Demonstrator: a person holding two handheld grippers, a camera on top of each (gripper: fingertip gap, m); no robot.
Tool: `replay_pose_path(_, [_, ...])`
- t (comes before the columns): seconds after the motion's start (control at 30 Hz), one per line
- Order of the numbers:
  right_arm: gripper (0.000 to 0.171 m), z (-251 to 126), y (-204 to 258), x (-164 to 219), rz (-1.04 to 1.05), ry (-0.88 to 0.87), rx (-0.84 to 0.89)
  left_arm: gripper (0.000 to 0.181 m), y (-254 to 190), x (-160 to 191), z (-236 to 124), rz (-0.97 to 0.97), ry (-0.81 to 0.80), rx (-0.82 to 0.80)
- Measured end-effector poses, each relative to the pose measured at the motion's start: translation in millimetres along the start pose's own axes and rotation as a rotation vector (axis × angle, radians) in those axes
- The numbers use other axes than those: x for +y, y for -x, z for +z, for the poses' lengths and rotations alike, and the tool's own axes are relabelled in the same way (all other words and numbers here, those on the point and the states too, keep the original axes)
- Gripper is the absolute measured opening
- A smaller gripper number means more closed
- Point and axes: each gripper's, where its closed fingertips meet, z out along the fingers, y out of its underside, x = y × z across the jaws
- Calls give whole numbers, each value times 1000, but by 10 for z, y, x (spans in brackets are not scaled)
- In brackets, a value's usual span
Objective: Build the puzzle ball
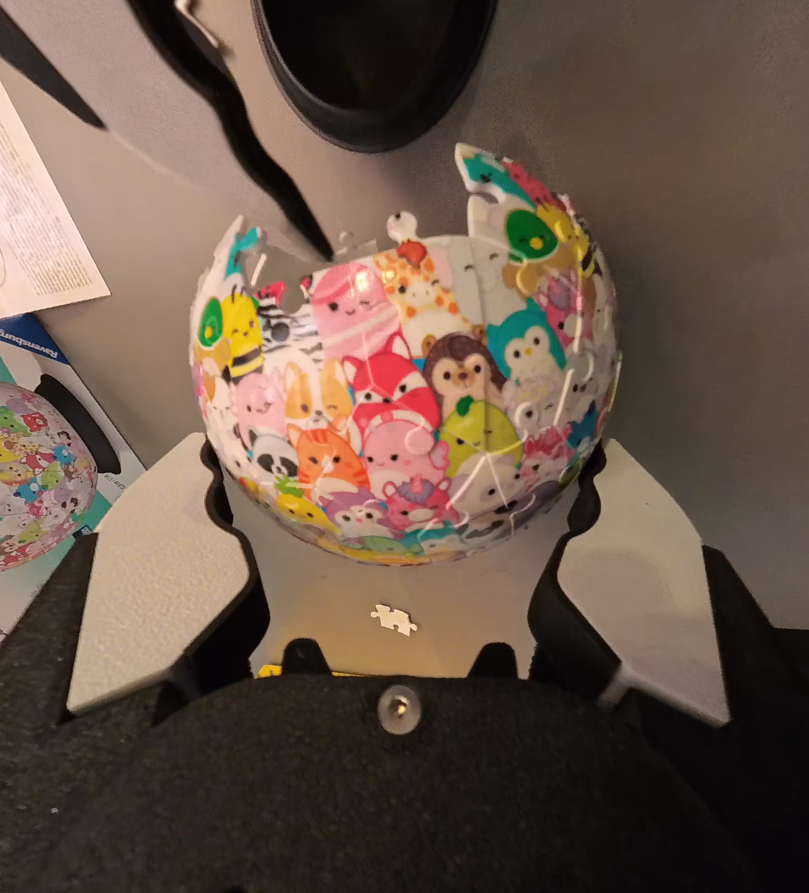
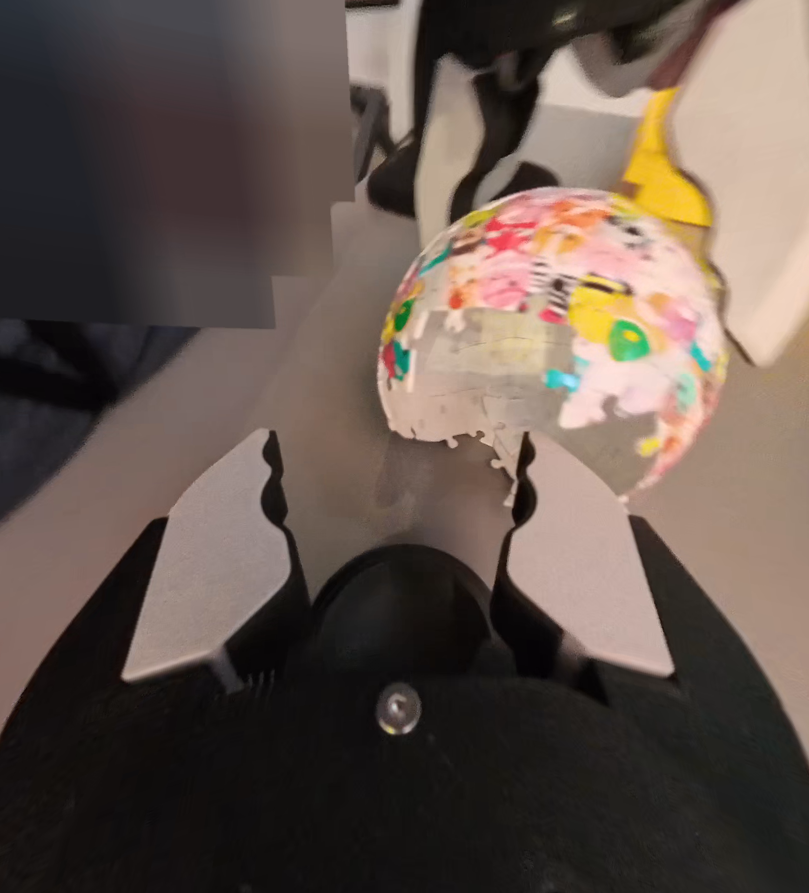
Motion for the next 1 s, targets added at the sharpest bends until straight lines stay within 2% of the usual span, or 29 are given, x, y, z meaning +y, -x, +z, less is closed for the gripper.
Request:
replay_pose_path(0.1, [91, -105, -99, -22, 190, -54, 93, 137, 6, 13, 5, -7, -6, 3])
replay_pose_path(0.2, [86, -124, -7, -59, 243, -107, 105, 137, 10, 9, 7, -8, -16, 3])
replay_pose_path(0.4, [92, 40, 106, 88, -202, 85, 204, 136, 24, -16, 8, 21, -14, 11])
replay_pose_path(0.47, [98, 50, 89, 133, -245, 137, 196, 136, 33, -26, 8, 26, -13, 19])
replay_pose_path(0.7, [97, -242, -124, 96, 48, -9, 236, 136, 45, -100, 4, 69, -5, 33])
replay_pose_path(0.83, [96, -358, -390, 237, 162, 11, 364, 136, 44, -113, 8, 59, -18, 40])
replay_pose_path(1.0, [94, -245, -590, 326, 194, 105, 397, 136, 45, -79, 10, 28, -26, 46])
